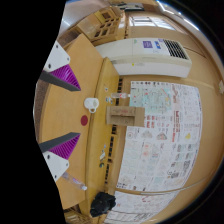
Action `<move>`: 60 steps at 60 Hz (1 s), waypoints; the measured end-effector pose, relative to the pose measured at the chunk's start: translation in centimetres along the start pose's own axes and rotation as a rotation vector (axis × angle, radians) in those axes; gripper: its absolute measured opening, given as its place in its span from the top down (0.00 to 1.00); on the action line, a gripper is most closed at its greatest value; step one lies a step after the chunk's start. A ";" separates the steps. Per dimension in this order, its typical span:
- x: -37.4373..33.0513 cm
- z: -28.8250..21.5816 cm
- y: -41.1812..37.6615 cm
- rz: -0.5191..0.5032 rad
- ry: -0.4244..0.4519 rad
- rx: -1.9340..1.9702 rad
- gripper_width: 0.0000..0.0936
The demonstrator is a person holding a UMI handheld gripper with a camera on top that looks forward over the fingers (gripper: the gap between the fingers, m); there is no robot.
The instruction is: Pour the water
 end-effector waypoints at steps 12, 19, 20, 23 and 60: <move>0.1 4.5 4.4 0.039 -0.063 0.030 0.09; 0.7 10.0 9.4 0.067 -0.127 0.054 0.09; 0.8 10.9 10.2 0.073 -0.139 0.056 0.09; 1.1 13.6 13.0 0.096 -0.174 0.060 0.09; 20.2 20.6 47.3 0.258 -0.056 0.094 0.11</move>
Point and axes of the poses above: the point between the fingertips, and its own axes, seen from behind it with the camera up: y to the right, z down, x forward, the way the camera looks, the point moved 1 cm from there along -x, backward, against the way the camera looks, and after that the axes turned 2 degrees about y, right-handed, at the moved point
